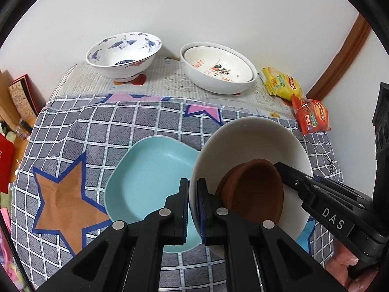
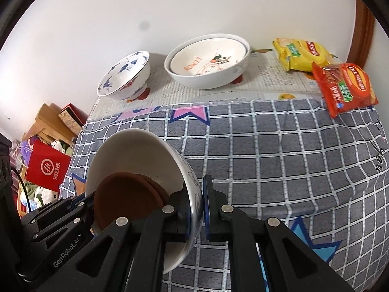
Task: Organize plates and bowls
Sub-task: 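Lower the white bowl onto the teal plate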
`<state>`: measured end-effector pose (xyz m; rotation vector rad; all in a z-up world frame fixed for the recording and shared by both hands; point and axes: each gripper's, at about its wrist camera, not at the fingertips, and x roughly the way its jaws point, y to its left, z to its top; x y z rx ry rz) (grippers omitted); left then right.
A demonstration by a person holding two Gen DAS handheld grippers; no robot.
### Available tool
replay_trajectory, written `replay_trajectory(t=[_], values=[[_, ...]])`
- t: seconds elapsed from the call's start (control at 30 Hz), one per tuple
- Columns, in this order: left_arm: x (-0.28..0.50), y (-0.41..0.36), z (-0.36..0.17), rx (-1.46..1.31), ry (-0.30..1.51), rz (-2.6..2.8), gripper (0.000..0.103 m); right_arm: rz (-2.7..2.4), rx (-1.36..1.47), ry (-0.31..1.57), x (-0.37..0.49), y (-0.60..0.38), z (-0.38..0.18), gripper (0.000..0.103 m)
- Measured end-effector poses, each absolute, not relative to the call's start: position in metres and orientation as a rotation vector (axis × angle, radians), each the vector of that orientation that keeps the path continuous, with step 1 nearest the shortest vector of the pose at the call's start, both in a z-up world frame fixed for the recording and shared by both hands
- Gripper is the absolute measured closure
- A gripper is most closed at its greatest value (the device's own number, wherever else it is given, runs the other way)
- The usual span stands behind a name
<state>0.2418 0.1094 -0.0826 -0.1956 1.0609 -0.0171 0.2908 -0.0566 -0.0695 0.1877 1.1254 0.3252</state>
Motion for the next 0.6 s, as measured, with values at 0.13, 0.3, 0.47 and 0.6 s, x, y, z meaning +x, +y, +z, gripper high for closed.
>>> replay_trajectory(t=[0.13,0.3,0.47,0.6], values=[[0.241,0.119,-0.085,-0.210,1.064,-0.007,0.096,0.335,0.187,1.129,0.292,-0.047,-0.072,0.094],[0.240,0.133,-0.090,-0.226,1.069,0.009,0.096,0.346,0.182,1.135,0.295,-0.035,-0.075,0.094],[0.241,0.147,-0.096,-0.241,1.077,0.024,0.096,0.364,0.176,1.152,0.298,-0.020,-0.081,0.094],[0.242,0.159,-0.103,-0.258,1.092,0.039,0.096,0.377,0.165,1.169,0.301,-0.006,-0.089,0.094]])
